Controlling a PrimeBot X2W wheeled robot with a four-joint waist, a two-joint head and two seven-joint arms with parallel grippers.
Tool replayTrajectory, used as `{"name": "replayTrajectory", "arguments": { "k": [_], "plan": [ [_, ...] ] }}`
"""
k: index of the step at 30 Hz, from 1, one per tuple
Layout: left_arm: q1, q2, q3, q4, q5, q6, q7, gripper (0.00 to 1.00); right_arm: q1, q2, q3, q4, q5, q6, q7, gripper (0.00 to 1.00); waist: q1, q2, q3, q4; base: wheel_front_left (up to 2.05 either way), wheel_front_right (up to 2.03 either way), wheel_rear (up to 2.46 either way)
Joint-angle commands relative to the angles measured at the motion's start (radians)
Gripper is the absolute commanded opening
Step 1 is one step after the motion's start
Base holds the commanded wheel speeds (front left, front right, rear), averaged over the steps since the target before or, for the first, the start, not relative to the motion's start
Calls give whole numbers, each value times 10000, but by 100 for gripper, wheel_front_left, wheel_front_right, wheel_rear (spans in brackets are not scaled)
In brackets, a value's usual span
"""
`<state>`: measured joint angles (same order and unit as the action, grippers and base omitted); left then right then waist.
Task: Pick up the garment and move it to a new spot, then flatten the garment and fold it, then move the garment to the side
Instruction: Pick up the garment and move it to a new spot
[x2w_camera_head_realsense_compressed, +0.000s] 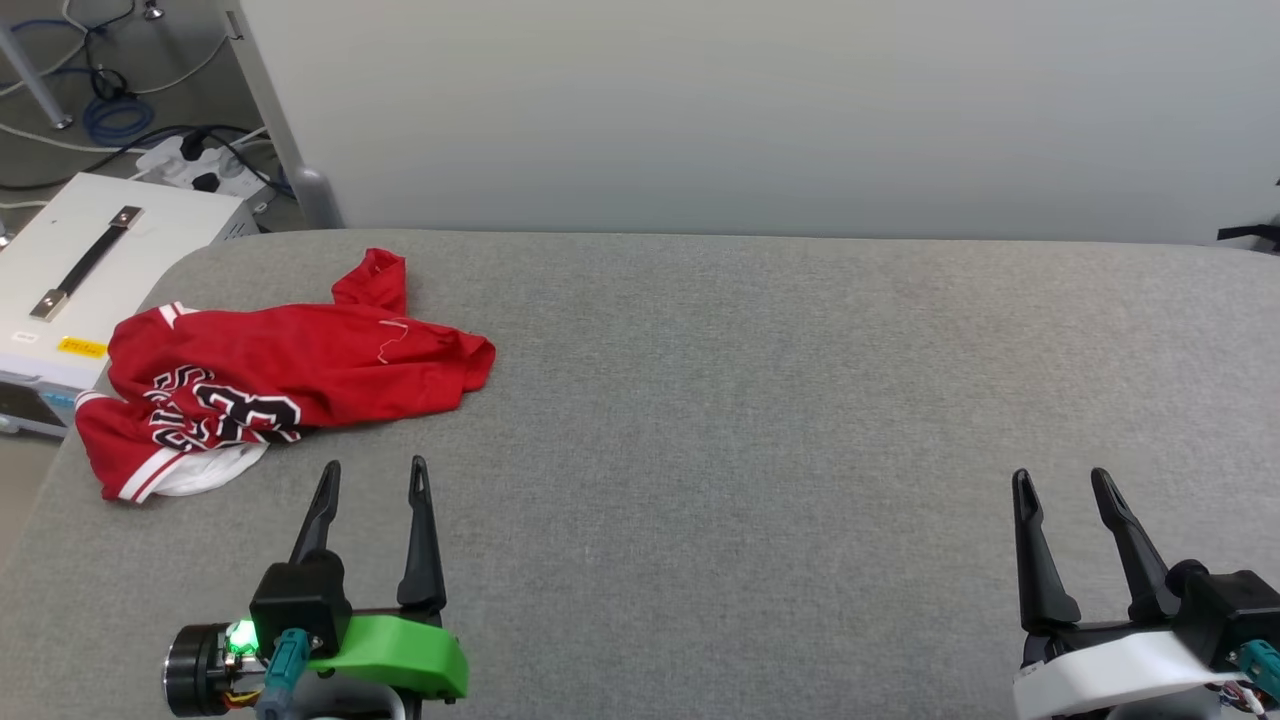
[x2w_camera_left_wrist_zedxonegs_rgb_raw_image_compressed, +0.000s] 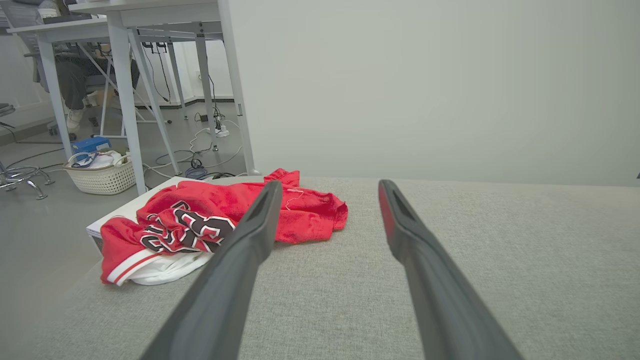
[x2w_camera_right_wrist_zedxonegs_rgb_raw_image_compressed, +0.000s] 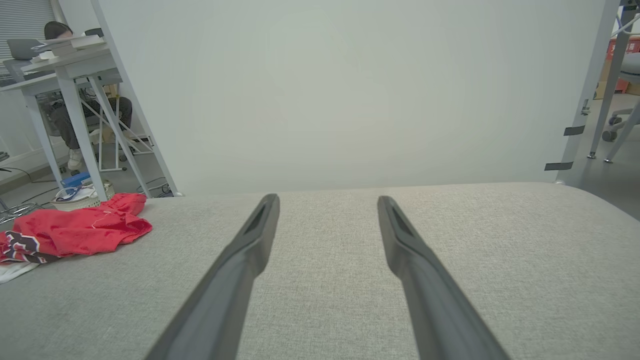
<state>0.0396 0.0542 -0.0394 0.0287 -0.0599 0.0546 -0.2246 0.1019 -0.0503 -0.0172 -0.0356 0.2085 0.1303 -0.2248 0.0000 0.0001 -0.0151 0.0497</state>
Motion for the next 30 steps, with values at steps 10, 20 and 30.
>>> {"name": "replayTrajectory", "arguments": {
  "k": [10,20,30],
  "plan": [
    [-35,-38,309,89,-161,194,-287,100,42,1,258,-178,-315,4,-286,100,0,-1,428,1444,0,0,0],
    [-157,-40,573,136,-500,244,-371,100,-88,1,440,-293,-667,4,-369,100,0,-1,713,3119,0,0,0],
    [-127,-40,899,194,-801,286,-371,100,-142,1,447,-341,-837,4,-370,100,0,-1,803,3922,0,0,0]
  ]
}}
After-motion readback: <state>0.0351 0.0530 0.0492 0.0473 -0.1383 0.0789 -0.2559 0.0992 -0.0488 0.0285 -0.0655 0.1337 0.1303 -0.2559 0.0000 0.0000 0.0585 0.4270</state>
